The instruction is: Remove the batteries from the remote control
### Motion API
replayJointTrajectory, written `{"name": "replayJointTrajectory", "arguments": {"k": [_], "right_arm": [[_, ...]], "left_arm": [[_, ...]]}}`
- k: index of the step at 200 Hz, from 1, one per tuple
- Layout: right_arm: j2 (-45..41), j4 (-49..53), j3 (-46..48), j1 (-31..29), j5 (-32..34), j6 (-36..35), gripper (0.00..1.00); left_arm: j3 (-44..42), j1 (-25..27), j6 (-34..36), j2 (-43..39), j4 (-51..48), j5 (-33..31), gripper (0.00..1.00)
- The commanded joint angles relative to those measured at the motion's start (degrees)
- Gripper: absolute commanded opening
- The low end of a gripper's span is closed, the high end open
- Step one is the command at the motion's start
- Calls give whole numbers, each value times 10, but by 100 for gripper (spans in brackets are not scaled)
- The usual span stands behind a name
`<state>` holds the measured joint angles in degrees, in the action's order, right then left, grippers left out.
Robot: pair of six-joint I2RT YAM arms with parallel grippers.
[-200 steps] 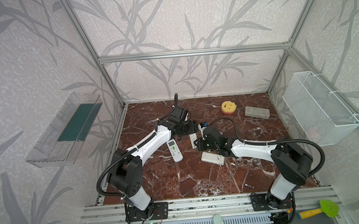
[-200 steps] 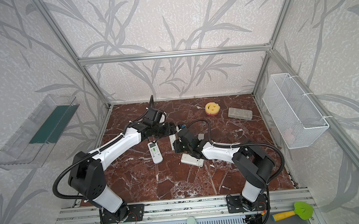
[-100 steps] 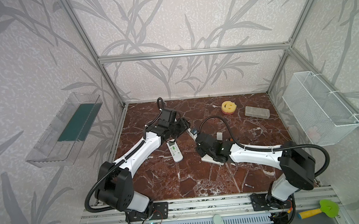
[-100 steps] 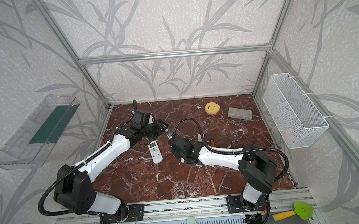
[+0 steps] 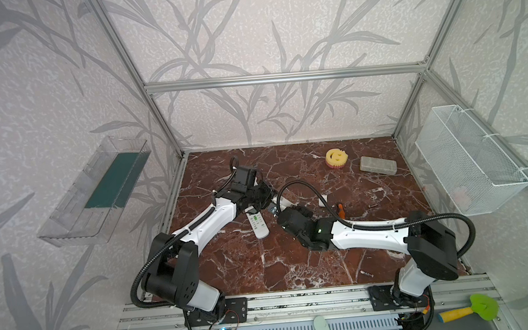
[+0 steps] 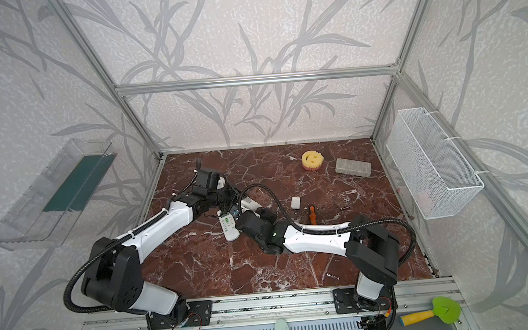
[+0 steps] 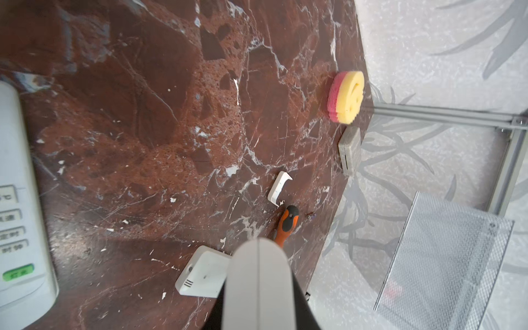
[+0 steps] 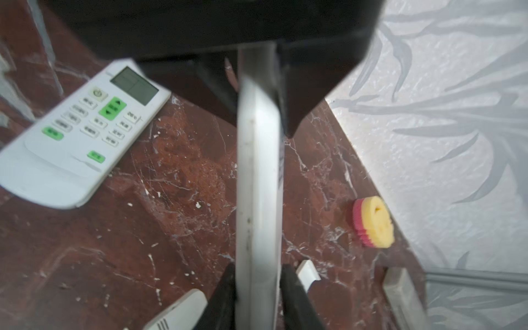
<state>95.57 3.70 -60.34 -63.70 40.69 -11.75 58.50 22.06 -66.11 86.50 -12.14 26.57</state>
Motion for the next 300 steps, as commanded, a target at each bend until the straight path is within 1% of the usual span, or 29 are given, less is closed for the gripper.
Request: {"name": "replayJointTrajectory", "arguments": {"k": [1,17,26,43,55,58,72,83,93,110,132,145,160,193,223,261,289,300], "right_arm": [[-35,-8,-3,1,6,17,48],[-84,-6,12,2,-25,54,60],[-118,-5,21,3,-40,77,64],[-181,0,38,18,-83,132,67],[-221,12,47,46,-149,195,69],[-229,14,50,67,-169,216,69],[-260,7,69,127,-275,317,69],[-272,-22,93,174,-353,390,69],[-274,-50,112,202,-403,443,69],[-265,-85,126,219,-443,504,69],[-239,-119,126,227,-482,559,69],[-225,-143,127,232,-497,588,69],[-213,-162,127,234,-500,602,69],[-195,-210,134,241,-506,643,68],[-180,-243,138,242,-522,664,66],[-167,-269,149,241,-526,683,60],[-167,-261,150,244,-522,685,60],[-174,-249,152,244,-514,679,62]], "left_arm": [[-6,-8,30,-5,43,13,2],[-12,-11,47,-6,65,18,1],[-21,-13,54,-8,88,22,1],[-44,-18,60,-10,155,35,0],[-59,-21,68,-10,200,41,0],[-62,-22,71,-11,211,42,0],[-72,-24,90,-12,250,50,0],[-77,-24,104,-14,272,57,0],[-83,-24,108,-15,297,72,0],[-101,-25,102,-16,374,107,0],[-130,-25,82,-20,471,126,0],[-147,-25,71,-23,526,135,0],[-160,-25,57,-25,578,139,0],[-170,-25,37,-30,645,150,0],[-173,-25,33,-41,667,149,0],[-177,-24,19,-47,708,143,0],[-180,-25,21,-54,705,142,0],[-180,-25,27,-58,694,142,0]]}}
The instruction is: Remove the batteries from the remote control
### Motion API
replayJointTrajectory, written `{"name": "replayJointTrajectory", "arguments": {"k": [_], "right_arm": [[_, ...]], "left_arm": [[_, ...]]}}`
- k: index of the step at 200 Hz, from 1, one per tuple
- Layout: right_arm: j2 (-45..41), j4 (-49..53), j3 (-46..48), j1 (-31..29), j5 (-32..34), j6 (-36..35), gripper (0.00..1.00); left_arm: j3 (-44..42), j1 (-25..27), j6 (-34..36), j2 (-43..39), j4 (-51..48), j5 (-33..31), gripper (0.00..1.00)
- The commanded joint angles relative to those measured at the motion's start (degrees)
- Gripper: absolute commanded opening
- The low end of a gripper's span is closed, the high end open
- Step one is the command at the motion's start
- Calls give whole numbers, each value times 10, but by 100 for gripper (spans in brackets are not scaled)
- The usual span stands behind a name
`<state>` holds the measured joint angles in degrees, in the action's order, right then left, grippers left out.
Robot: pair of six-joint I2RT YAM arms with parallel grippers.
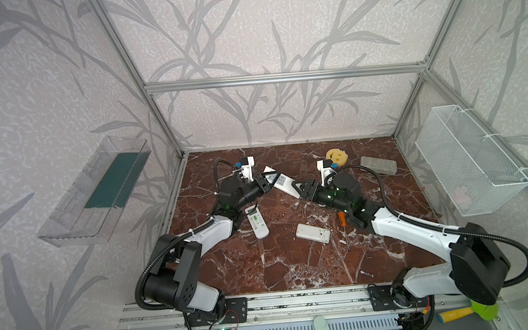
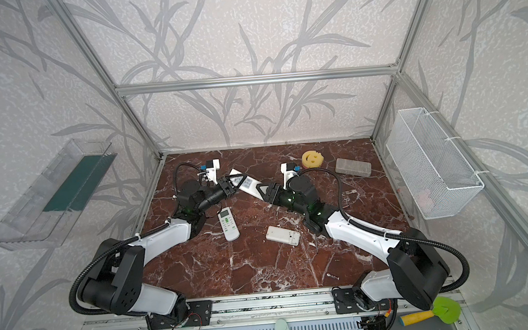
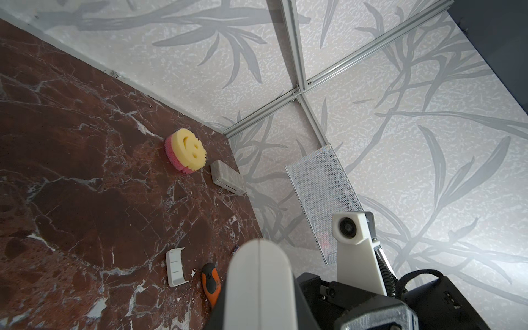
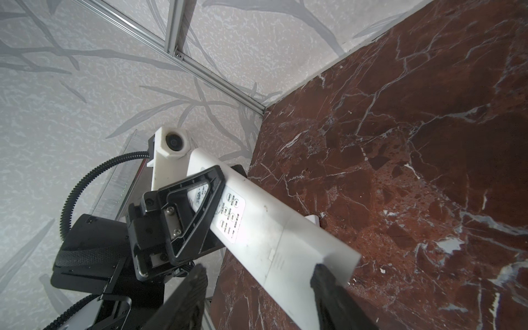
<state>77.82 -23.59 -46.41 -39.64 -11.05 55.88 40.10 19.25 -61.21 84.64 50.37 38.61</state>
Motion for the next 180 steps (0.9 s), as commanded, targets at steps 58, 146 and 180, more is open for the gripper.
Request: {"name": "replayJointTrajectory", "arguments": {"k": [58,146,180], "right_arm": [[-58,94,15,4,54,-38,63],[30,22,-14,4,-6,-2,59],[56,0,-25,3,-31,11,60]], "left_arm": [[4,4,15,-64,14,10,0],[11,7,-8,-67,36,22,0],[8,8,-1,-62,29,22,0]]}}
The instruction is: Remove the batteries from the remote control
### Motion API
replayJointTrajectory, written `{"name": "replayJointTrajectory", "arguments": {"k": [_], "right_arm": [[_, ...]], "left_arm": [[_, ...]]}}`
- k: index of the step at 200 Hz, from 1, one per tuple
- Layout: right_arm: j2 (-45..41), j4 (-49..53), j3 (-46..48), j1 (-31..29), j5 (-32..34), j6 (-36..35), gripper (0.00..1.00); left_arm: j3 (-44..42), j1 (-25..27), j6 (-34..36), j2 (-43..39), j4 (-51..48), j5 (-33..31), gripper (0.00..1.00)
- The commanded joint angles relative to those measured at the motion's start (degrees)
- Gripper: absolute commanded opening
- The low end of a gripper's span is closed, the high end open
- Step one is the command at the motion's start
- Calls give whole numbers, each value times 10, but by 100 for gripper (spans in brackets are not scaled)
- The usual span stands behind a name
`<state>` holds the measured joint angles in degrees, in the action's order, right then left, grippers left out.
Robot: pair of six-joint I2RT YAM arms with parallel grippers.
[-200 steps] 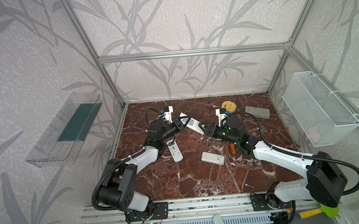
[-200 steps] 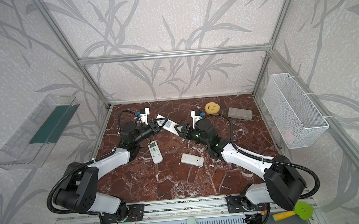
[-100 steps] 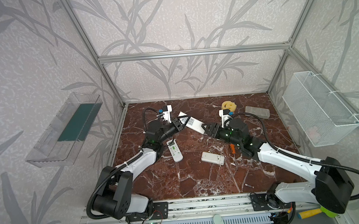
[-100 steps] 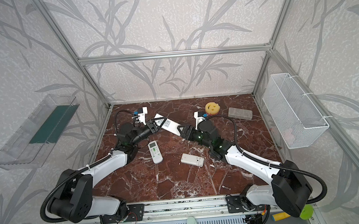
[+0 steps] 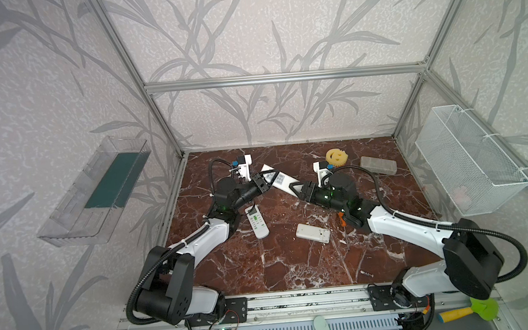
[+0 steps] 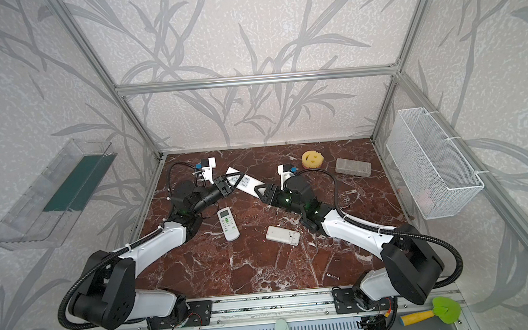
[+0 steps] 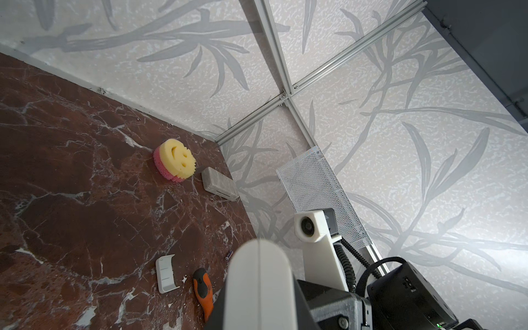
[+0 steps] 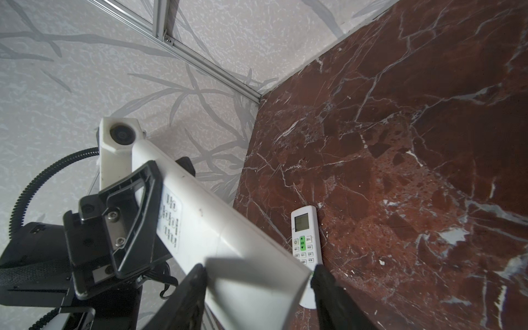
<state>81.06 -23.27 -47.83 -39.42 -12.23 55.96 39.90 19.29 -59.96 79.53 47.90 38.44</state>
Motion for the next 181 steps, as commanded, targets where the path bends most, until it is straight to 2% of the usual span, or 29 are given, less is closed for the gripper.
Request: {"name": "replayJointTrajectory", "arguments": {"k": [1,27,57,73,109,129,143,181], "right_arm": [[25,-3,-12,1,-19,10,60],[31,-7,-8,0,-22,13,59],[31,-8,8,1,-15,15,40],[31,-10,15,2,-11,17,35],[33,-11,23,8,-8,17,36],[34,-2,24,12,-6,15,55],[36,-1,24,14,-7,12,56],[44,-6,25,15,-10,13,29]], "left_arm": [[10,8,-14,-11,55,23,0],[6,8,-19,-4,69,23,0],[6,8,-8,1,61,21,0],[6,7,-6,4,61,21,0],[7,7,-9,16,71,21,0],[9,7,-7,19,70,22,0],[12,7,-6,21,69,21,0],[14,7,-3,24,68,22,0]]}}
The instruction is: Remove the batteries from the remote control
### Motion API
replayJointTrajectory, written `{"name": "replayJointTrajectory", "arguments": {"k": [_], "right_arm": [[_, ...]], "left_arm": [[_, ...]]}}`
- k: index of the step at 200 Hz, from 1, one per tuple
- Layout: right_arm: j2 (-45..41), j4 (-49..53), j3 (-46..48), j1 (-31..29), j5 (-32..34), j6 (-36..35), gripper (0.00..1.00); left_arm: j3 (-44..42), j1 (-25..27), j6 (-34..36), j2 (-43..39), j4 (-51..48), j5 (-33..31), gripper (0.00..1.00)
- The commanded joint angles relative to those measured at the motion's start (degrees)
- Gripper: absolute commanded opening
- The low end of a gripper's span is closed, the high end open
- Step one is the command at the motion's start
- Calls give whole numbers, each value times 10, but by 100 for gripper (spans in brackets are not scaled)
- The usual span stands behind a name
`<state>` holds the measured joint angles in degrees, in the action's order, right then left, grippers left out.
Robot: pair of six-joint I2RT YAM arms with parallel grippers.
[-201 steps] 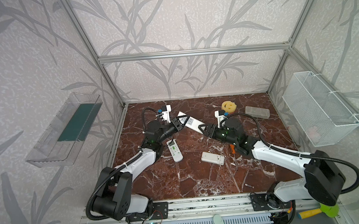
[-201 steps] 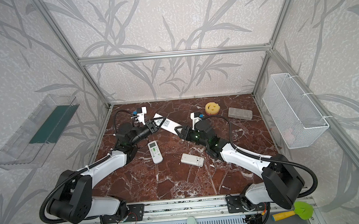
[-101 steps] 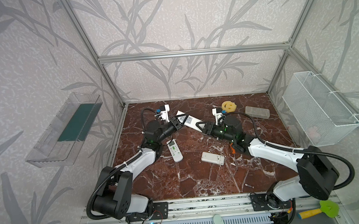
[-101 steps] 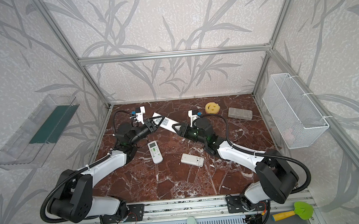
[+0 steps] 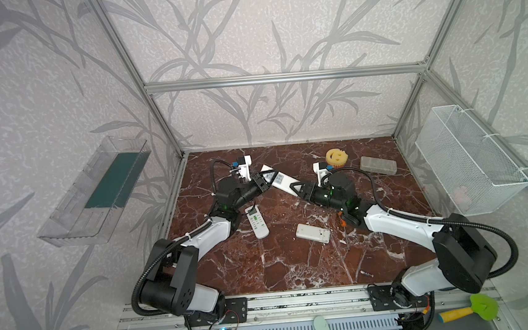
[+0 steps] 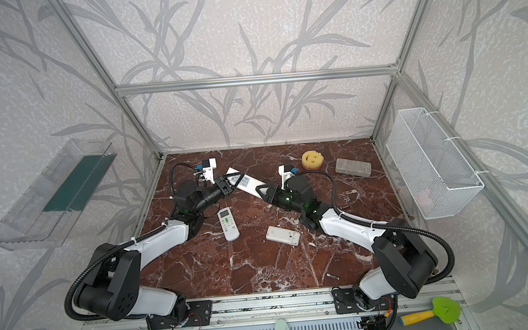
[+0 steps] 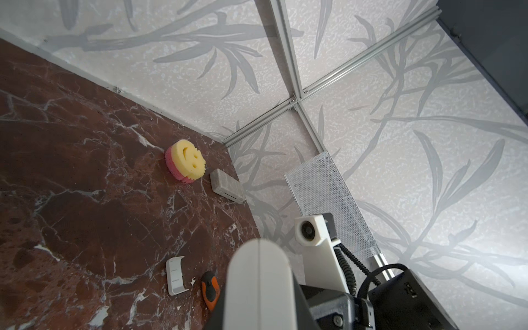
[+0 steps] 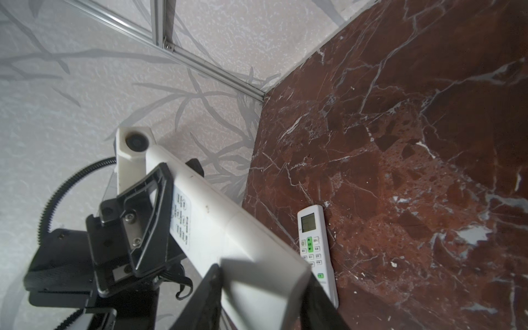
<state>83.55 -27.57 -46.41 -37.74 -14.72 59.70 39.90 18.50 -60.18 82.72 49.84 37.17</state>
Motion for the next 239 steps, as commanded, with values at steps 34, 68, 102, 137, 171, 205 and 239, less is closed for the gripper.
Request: {"name": "replayJointTrajectory", "arguments": {"k": [34,68,102,137,171,205,239], "right_arm": [[17,36,14,-1,17,-22,36],[11,41,18,2,19,-21,50],[7,44,24,7,19,-24,37],[0,64,34,21,27,-43,26],[23,52,43,42,9,-49,24],[51,15,46,62,-19,-36,22],[67,-27,50,77,-38,-32,13]], "left_arm": [[11,14,3,-7,45,34,0],[9,13,1,-4,51,33,0],[7,11,6,4,54,31,0],[-1,10,15,29,61,28,0],[2,10,-10,80,116,29,0],[15,10,-23,141,158,32,0],[29,9,-29,191,182,31,0]]}}
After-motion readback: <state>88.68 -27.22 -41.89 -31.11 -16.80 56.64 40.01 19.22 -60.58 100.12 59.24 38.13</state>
